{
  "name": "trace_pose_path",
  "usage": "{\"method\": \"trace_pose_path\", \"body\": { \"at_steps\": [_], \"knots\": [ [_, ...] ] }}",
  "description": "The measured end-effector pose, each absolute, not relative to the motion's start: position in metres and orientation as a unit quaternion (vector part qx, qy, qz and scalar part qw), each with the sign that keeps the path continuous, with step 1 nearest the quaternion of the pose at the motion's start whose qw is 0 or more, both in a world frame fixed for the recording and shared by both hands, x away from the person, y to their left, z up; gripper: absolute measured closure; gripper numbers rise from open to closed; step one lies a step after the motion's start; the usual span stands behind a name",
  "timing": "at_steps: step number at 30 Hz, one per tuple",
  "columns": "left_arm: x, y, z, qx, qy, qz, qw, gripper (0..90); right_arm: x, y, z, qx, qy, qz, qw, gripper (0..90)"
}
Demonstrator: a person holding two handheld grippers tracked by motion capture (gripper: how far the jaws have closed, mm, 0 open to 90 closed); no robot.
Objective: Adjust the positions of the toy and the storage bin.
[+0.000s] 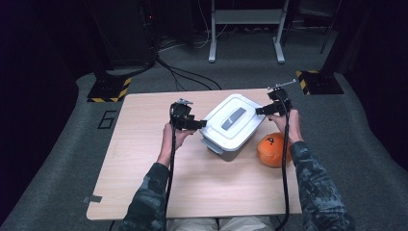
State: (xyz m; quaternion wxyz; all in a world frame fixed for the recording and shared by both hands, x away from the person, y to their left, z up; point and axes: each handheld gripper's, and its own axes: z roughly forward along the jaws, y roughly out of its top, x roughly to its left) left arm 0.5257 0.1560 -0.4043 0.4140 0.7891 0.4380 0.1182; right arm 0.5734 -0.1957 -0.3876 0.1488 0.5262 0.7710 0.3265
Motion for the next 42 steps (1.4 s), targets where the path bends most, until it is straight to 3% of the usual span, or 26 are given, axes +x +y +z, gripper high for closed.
{"method": "trace_pose_path", "body": {
  "at_steps": [4,10,26,42],
  "knots": [
    [0.524,0.154,-0.403,0.794,0.427,0.119,0.415,46.7,0.573,-0.196,-0.387,0.525,0.770,0.334,0.142,50.2],
    [0.523,0.156,-0.404,0.792,0.426,0.098,0.426,56.3,0.572,-0.199,-0.388,0.530,0.763,0.342,0.142,57.5],
    [0.519,0.158,-0.404,0.789,0.430,0.098,0.427,57.4,0.570,-0.200,-0.390,0.538,0.755,0.351,0.130,58.5],
    [0.504,0.170,-0.403,0.795,0.424,0.120,0.417,57.6,0.555,-0.184,-0.389,0.515,0.770,0.345,0.151,59.3]
  ]
}}
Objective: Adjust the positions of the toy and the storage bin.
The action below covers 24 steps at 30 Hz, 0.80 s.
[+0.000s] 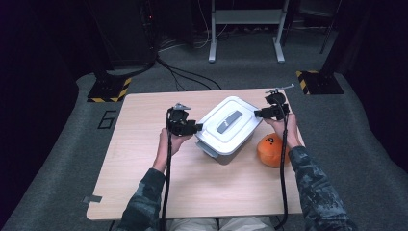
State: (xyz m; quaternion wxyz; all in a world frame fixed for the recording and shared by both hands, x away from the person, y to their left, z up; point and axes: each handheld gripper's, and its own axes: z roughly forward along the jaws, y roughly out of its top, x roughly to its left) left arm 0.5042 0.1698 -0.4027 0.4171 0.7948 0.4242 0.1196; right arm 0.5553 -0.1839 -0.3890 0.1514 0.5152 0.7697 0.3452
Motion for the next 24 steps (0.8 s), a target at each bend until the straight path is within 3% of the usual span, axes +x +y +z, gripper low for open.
{"method": "trace_pose_path", "body": {
  "at_steps": [24],
  "knots": [
    [0.476,0.188,-0.403,0.794,0.423,0.137,0.414,57.3,0.534,-0.164,-0.390,0.500,0.781,0.348,0.142,58.8]
  ]
}}
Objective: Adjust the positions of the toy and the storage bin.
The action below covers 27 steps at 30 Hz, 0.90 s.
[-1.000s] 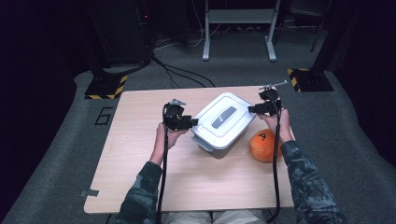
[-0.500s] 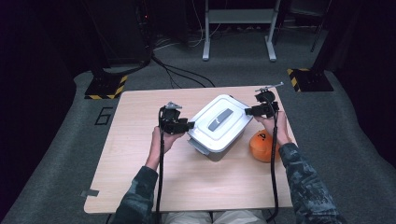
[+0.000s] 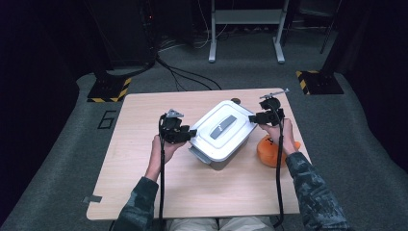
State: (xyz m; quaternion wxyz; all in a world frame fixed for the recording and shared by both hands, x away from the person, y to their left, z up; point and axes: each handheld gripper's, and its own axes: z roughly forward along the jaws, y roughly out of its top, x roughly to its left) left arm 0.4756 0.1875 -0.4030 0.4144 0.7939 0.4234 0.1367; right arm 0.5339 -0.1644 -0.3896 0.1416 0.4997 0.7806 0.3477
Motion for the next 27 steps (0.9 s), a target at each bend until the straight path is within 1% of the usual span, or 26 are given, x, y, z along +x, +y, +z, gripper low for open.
{"method": "trace_pose_path", "body": {
  "at_steps": [27],
  "knots": [
    [0.437,0.207,-0.410,0.780,0.422,0.150,0.437,57.1,0.505,-0.149,-0.392,0.474,0.793,0.358,0.140,58.6]
  ]
}}
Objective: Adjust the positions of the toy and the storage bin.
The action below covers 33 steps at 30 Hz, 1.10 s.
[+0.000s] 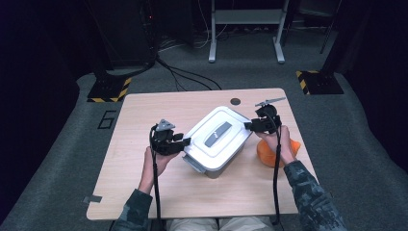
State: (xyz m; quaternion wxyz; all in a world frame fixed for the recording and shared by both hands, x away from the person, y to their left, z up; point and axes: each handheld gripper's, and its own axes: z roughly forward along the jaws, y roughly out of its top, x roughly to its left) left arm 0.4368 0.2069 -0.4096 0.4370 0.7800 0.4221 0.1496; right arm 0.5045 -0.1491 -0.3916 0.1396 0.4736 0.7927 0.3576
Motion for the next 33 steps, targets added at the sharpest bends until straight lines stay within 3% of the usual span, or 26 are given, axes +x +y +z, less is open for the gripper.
{"method": "trace_pose_path", "body": {
  "at_steps": [33],
  "knots": [
    [0.414,0.211,-0.411,0.784,0.411,0.156,0.439,55.5,0.476,-0.146,-0.393,0.455,0.799,0.363,0.149,57.9]
  ]
}}
